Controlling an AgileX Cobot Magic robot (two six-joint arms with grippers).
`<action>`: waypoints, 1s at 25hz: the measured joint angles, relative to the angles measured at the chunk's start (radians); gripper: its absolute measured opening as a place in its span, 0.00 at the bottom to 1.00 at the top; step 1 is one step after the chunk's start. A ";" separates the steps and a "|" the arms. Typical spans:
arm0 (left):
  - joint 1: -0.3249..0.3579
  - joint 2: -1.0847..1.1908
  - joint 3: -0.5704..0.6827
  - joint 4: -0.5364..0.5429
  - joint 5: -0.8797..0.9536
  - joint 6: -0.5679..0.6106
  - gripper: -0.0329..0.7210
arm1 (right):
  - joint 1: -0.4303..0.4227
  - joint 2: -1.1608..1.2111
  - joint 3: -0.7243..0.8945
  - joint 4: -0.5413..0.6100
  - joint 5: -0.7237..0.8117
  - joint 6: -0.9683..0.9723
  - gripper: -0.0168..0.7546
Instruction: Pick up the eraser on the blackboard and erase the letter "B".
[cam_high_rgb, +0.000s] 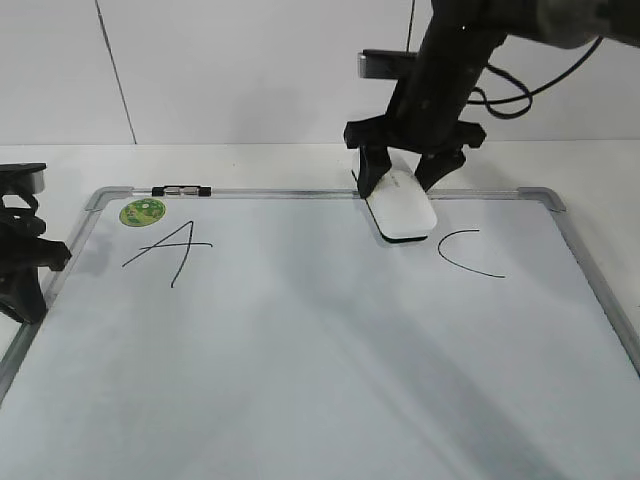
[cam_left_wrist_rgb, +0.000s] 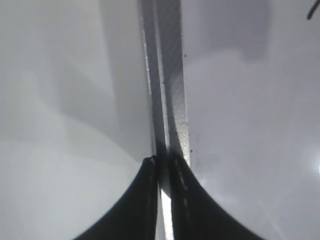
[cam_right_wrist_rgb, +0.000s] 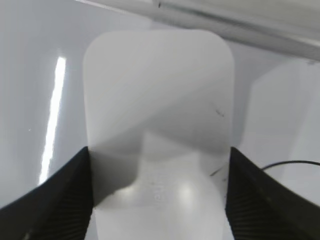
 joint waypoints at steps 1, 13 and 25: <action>0.000 0.000 0.000 0.002 0.000 0.000 0.07 | 0.000 -0.015 -0.004 -0.011 0.002 0.000 0.75; 0.000 0.000 0.000 0.002 0.000 0.000 0.07 | -0.021 -0.253 0.136 -0.122 0.015 0.035 0.75; 0.000 0.000 0.000 0.004 -0.004 0.000 0.07 | -0.154 -0.486 0.617 -0.142 0.007 0.055 0.75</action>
